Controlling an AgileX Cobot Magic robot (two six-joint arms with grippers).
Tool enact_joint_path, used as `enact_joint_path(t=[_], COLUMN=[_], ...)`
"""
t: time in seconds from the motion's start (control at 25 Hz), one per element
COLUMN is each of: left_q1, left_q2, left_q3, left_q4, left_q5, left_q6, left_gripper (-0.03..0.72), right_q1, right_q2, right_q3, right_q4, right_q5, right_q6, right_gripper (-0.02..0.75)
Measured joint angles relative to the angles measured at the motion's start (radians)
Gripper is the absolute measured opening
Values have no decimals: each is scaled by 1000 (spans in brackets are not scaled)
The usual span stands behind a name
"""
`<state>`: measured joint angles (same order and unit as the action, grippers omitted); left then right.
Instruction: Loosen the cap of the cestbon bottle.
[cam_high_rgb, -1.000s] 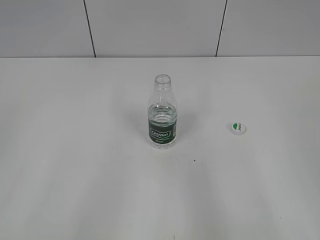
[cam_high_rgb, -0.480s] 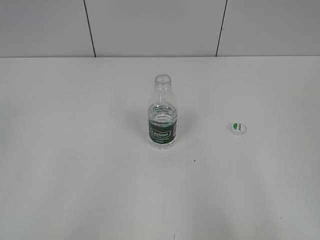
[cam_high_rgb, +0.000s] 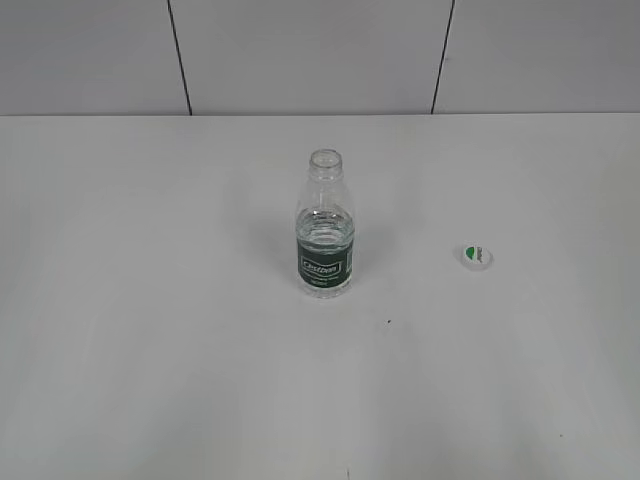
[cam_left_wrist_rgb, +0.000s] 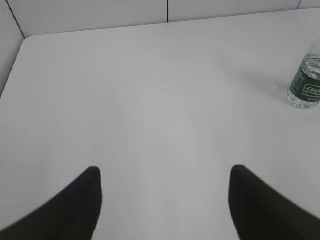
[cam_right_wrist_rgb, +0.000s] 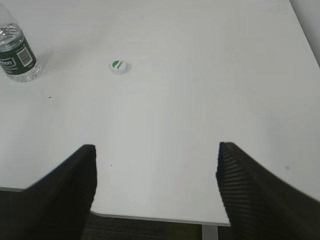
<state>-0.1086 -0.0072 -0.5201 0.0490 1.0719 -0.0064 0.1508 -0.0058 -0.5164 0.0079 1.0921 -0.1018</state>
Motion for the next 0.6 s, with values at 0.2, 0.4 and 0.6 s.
enact_joint_path(t=[0.2,0.4,0.6], left_q1=[0,0,0], left_q2=[0,0,0], left_q3=[0,0,0], left_q4=[0,0,0], left_q5=[0,0,0], left_q6=[0,0,0], left_gripper=[475,473,473], right_q1=[0,0,0], right_q2=[0,0,0], right_q3=[0,0,0], right_q4=[3,2,2], right_q5=[0,0,0], right_q6=[5,6,6], right_gripper=[569,569,569])
